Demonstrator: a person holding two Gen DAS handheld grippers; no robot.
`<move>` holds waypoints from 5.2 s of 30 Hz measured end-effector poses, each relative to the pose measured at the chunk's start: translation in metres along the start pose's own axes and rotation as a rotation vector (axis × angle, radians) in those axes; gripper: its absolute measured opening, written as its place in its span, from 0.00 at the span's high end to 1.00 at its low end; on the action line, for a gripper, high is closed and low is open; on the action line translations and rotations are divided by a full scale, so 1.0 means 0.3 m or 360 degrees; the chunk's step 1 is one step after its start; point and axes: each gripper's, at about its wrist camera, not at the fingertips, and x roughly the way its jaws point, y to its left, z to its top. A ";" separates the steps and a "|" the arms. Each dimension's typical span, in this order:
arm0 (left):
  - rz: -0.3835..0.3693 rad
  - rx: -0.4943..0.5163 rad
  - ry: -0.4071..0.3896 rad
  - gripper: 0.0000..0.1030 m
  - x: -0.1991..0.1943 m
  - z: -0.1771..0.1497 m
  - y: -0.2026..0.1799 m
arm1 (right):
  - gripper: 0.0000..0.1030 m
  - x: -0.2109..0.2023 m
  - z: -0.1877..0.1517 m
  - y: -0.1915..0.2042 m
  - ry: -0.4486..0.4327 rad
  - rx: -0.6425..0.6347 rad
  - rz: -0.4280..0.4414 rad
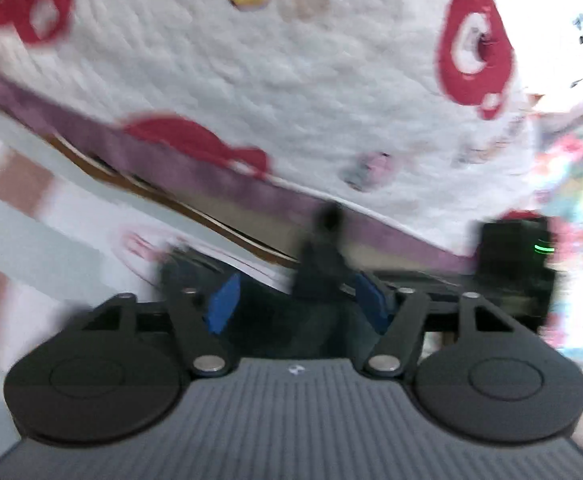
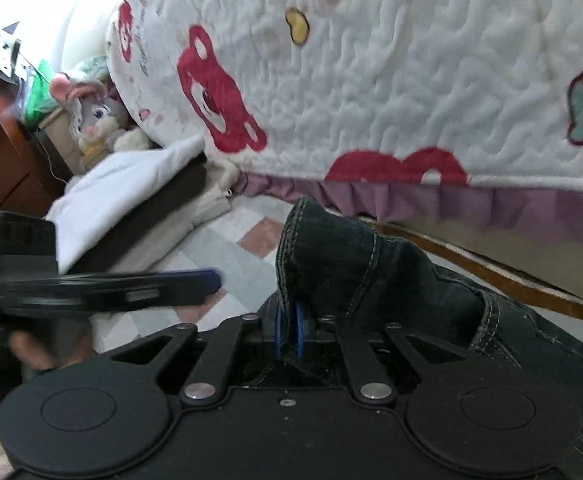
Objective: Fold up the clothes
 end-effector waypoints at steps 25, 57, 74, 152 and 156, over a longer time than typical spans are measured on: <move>0.0149 -0.0419 0.0335 0.94 -0.039 -0.251 0.000 | 0.34 -0.228 -0.221 -0.222 -0.0052 0.0433 -0.0326; 0.0298 0.0409 -0.0189 0.74 -0.002 -0.187 -0.364 | 0.33 -0.929 -0.770 -0.583 -0.0308 0.1052 -0.0940; 0.0383 0.0461 0.0535 0.73 0.485 -0.497 -0.397 | 0.29 -0.836 -1.024 -0.657 -0.0625 0.1647 -0.0514; 0.0285 -0.0532 0.0204 0.55 -0.023 -0.260 0.085 | 0.61 -0.214 -0.417 0.290 -0.0044 0.0283 0.0426; 0.0188 -0.0447 0.0137 0.55 -0.057 -0.246 0.040 | 0.59 -0.333 -0.413 0.239 -0.0145 0.0143 0.0125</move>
